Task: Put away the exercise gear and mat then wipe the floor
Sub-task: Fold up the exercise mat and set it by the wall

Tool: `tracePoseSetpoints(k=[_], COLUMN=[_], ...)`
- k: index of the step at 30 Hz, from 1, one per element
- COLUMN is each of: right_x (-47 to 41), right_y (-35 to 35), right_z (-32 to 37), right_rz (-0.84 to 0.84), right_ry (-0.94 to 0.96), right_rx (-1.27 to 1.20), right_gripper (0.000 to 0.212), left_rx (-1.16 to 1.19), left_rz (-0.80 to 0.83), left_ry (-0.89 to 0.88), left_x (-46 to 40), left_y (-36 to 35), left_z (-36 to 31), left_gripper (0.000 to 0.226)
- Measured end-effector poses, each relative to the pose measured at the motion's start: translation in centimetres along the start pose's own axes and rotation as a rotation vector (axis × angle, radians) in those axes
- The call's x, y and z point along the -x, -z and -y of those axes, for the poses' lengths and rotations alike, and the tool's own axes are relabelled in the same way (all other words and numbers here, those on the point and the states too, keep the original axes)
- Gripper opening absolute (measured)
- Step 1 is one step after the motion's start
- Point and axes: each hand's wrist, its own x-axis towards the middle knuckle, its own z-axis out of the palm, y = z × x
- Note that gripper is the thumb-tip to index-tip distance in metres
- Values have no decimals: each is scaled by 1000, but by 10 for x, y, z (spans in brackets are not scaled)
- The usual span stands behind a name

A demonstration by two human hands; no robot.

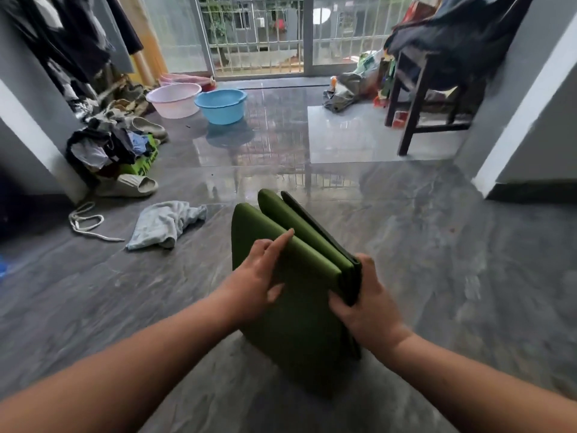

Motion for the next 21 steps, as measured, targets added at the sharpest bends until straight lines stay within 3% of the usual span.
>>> tracePoseSetpoints(k=[3,8,15,18,21], right_x=[10,15,25,25,20], right_y=[12,45,62,70,76], right_z=[-22,-48,-51,-40,-34], right_rz=[29,71,337,433,481], right_ry=[142,195,134,110,85], right_rx=[-69,-108,-300,-362,-341], right_gripper=[65,68,67,54,51], left_rx=[-380,-562,-478,-333,-242], left_rz=[-20,74,200,350,380], left_ry=[-34,29,-91,5,92], left_x=[-11,-11,11,10,7], left_y=[13,28,45,67,74], left_z=[4,23,32,33,38], left_gripper=[106,119,126,130,121])
